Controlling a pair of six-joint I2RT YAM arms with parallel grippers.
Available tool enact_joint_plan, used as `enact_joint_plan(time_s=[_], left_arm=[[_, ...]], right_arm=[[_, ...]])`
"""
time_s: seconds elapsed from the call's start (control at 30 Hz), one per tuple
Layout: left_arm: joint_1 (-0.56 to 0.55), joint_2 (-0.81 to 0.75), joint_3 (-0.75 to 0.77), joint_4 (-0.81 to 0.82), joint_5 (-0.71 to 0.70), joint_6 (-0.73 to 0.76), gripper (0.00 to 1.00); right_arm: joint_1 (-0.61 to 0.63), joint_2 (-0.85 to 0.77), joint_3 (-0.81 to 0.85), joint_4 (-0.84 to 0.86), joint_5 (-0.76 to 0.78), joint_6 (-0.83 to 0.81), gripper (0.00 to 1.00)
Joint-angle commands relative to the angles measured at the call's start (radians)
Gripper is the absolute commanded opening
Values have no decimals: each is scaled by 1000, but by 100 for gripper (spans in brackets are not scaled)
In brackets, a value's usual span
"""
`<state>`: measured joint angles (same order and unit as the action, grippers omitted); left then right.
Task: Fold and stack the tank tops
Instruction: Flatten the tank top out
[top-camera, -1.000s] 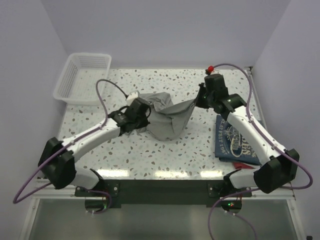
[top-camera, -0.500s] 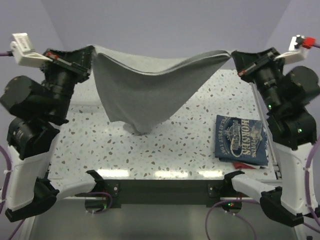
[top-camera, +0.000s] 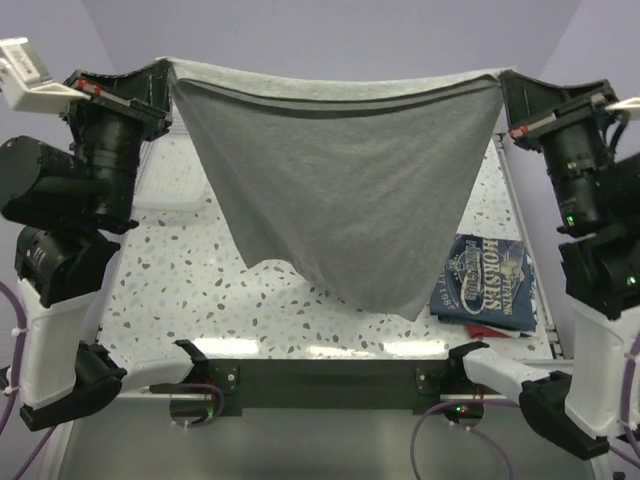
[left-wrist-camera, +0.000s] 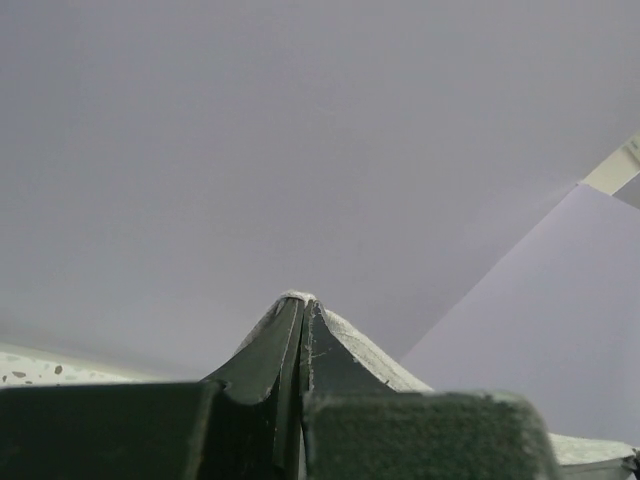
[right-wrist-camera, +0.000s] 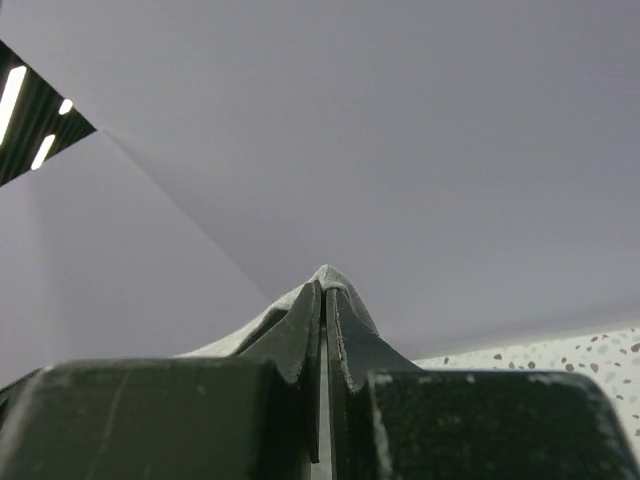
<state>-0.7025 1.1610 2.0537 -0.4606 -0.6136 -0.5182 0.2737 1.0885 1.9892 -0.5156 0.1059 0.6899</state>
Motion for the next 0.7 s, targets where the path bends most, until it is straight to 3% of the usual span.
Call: enact_joint_plan(time_s=[0.0,0.1,0.13,0.2,0.23,0.3,0.33,0.4,0.43,0.47,0.5,0.57,0.67], left_arm=[[5,93,17,109,-34,92,0],[30,228,95,109,7,118,0],[64,262,132,106,112,109,0],[239,366,160,96,277,-12,0],[297,403,161,114,452,-49,0],[420,553,222,183,590,-133,0],[454,622,349,200,738,-160,0],[547,820,491,264,845,-281,0],[575,860,517,433,948,-330,0],[622,890,505,524,972,-435,0],[644,922,496,596,983,-472,0],[695,942,494,775,1014,-549,0],[751,921,491,950,1014,-585,0]], right_arm=[[-2,121,-44,58,26,-32,0],[-2,213,-47,132,2,-52,0],[-4,281,-44,188,-29,-61,0],[-4,350,-6,239,-49,-73,0],[-10,437,22,267,-70,-85,0],[-16,528,136,282,-77,-98,0],[-24,572,178,307,-83,-102,0],[-36,718,335,324,-103,-90,0],[-44,766,394,348,-104,-78,0],[-47,865,458,356,-138,-75,0],[-47,907,593,362,-143,-75,0],[-53,976,696,380,-137,-75,0],[-56,901,610,566,-120,-102,0]])
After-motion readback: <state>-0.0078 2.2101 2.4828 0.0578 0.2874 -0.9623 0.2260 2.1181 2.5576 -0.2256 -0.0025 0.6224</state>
